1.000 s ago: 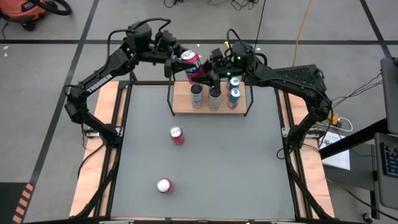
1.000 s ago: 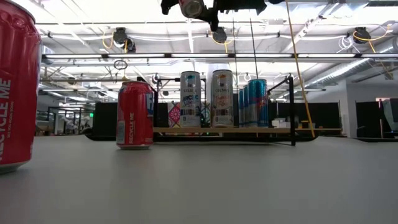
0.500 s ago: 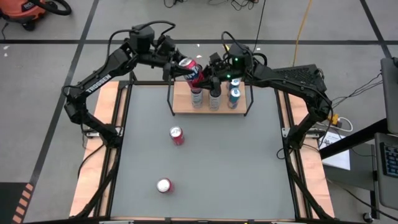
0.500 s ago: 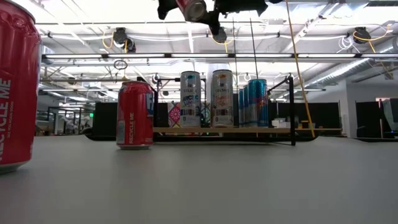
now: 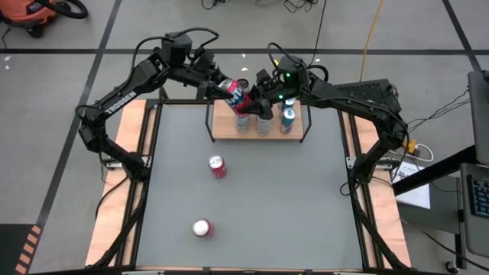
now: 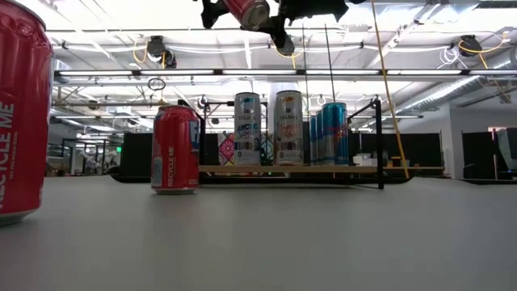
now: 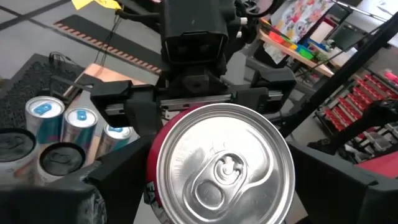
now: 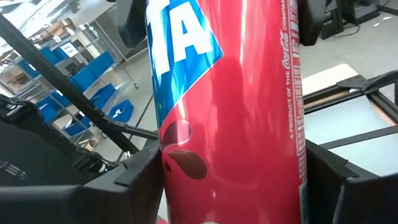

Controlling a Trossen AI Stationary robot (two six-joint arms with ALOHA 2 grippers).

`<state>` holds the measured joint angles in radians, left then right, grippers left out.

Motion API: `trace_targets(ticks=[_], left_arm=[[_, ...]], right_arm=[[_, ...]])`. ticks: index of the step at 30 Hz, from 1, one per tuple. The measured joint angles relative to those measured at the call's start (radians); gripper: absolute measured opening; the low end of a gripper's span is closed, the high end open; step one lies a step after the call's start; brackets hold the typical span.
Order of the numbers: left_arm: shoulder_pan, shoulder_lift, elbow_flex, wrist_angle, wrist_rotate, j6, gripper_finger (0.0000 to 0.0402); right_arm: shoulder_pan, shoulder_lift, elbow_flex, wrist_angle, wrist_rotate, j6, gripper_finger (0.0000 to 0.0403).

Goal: Place canned beverage on shelf
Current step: Put the middle right red soda can on the shelf

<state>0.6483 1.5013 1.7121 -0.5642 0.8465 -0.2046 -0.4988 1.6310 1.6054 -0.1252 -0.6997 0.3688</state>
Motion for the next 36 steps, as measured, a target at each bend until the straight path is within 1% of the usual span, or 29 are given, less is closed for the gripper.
trace_targets(ticks=[5, 9, 15, 17, 22, 24, 27, 32, 36], left_arm=[[-0.001, 0.0, 0.0, -0.021, -0.027, 0.0, 0.0358], [0.007, 0.0, 0.0, -0.075, -0.028, 0.009, 0.0358], [0.008, 0.0, 0.0, -0.108, -0.029, 0.009, 0.0355], [0.008, 0.0, 0.0, -0.114, -0.032, 0.01, 0.0343], [-0.002, 0.0, 0.0, -0.129, -0.041, 0.047, 0.0295], [-0.002, 0.0, 0.0, -0.13, -0.044, 0.053, 0.0284], [0.004, 0.0, 0.0, -0.132, -0.044, 0.058, 0.0285], [0.025, -0.019, 0.0, -0.137, -0.044, 0.073, 0.029], [0.045, -0.042, 0.0, -0.172, -0.035, 0.093, 0.0291]], right_arm=[[0.0, -0.001, 0.0, -0.023, 0.01, -0.008, 0.0252], [0.0, -0.001, 0.0, -0.03, 0.014, -0.007, 0.0252], [-0.002, -0.001, 0.0, -0.036, 0.014, -0.007, 0.0252], [-0.002, -0.001, 0.0, -0.036, 0.014, -0.007, 0.0252], [-0.002, -0.001, 0.0, -0.039, 0.01, -0.007, 0.0251], [-0.002, -0.001, 0.0, -0.043, 0.01, -0.014, 0.0252], [-0.002, -0.001, 0.0, -0.046, 0.014, -0.018, 0.0262], [-0.005, -0.009, 0.004, -0.053, 0.031, -0.011, 0.0296], [-0.021, -0.039, 0.003, -0.106, 0.047, -0.011, 0.0313]])
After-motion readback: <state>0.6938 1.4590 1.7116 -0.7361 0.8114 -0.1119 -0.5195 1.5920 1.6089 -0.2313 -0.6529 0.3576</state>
